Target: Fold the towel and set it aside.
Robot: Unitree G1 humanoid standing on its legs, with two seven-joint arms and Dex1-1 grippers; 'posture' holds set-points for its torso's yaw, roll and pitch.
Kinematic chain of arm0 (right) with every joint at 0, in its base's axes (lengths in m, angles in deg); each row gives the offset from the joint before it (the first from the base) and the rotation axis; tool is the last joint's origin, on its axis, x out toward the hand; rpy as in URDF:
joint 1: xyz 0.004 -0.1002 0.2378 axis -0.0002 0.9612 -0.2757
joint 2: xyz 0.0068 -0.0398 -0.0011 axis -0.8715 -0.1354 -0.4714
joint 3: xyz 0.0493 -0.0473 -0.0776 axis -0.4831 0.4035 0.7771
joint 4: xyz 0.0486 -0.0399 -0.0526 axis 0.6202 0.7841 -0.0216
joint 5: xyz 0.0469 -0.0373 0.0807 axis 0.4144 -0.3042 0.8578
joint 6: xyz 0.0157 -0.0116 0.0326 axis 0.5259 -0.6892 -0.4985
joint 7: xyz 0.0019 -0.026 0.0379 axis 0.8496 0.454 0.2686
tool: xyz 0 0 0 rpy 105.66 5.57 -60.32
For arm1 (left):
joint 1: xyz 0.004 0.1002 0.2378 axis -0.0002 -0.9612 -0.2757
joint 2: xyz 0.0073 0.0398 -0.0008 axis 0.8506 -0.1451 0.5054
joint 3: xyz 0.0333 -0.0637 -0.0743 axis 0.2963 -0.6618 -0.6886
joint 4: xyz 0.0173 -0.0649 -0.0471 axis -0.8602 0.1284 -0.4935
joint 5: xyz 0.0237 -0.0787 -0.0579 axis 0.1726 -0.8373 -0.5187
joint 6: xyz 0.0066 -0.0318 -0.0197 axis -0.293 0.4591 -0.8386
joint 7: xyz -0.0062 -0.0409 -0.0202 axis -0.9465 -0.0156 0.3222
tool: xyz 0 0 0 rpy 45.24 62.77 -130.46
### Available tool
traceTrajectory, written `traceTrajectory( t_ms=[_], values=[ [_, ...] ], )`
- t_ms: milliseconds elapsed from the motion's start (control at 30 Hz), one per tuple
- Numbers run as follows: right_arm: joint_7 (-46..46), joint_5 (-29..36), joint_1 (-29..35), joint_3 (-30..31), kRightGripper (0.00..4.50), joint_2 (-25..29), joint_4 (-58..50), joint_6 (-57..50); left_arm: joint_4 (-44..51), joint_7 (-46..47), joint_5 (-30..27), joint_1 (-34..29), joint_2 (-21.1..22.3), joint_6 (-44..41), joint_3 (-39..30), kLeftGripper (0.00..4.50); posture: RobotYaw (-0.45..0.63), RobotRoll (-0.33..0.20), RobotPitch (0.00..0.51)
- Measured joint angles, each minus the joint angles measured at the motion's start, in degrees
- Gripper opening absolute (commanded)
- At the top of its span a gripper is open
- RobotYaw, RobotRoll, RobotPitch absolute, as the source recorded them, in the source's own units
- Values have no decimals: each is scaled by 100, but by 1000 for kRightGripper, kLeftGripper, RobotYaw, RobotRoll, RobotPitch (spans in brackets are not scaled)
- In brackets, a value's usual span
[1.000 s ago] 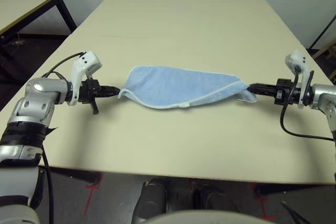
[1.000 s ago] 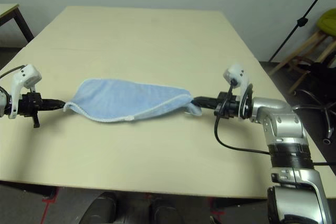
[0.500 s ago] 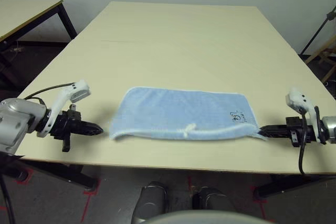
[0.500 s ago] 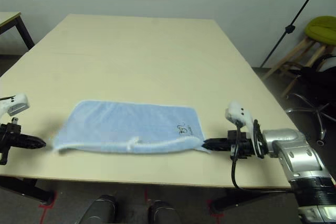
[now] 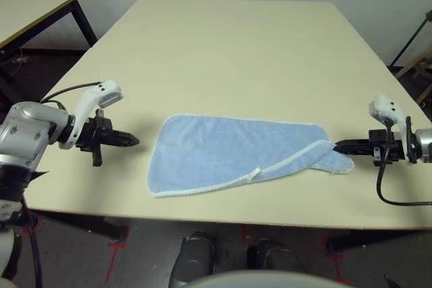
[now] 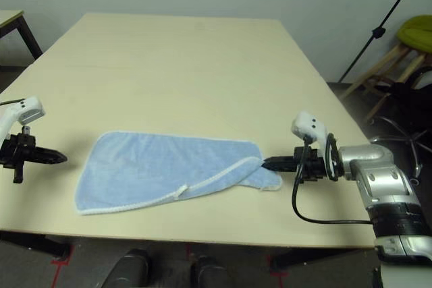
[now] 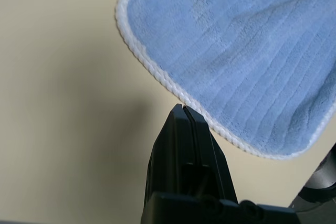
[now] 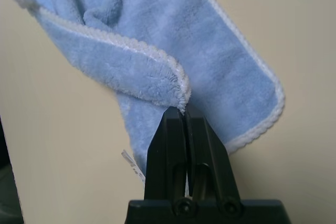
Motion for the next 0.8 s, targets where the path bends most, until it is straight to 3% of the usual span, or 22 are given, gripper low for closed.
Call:
traceTrajectory(
  t_ms=[167, 233, 400, 467, 567, 667, 800],
  values=[
    [46, -27, -162, 3, 0, -106, 153, 2, 29, 27, -85, -42, -177, 21, -89, 42, 132, 0, 104],
    [49, -19, -139, 2, 0, -153, 104, -14, 415, 40, -280, -392, -136, -112, -334, 221, 134, 0, 113],
    [96, 2, 1, -8, 0, -223, -70, -93, 2001, 167, -1040, -1503, -84, -780, -1127, 1652, 140, 0, 133],
    [109, 21, 57, -14, 0, -234, -206, -144, 2892, 146, -1330, -2154, 216, -1115, -1426, 2361, 145, 0, 139],
    [142, 81, 115, -31, 0, -234, -280, -233, 3684, 168, -1460, -2834, 489, -1248, -1804, 3455, 145, 0, 139],
    [158, 145, 124, -34, 0, -238, -390, -322, 4190, 322, -1523, -3336, 471, -1187, -1951, 4471, 147, 0, 141],
    [238, 245, 139, -60, 0, -246, -615, -466, 4269, 588, -1346, -3594, 427, -853, -1908, 4471, 134, 0, 146]
  ],
)
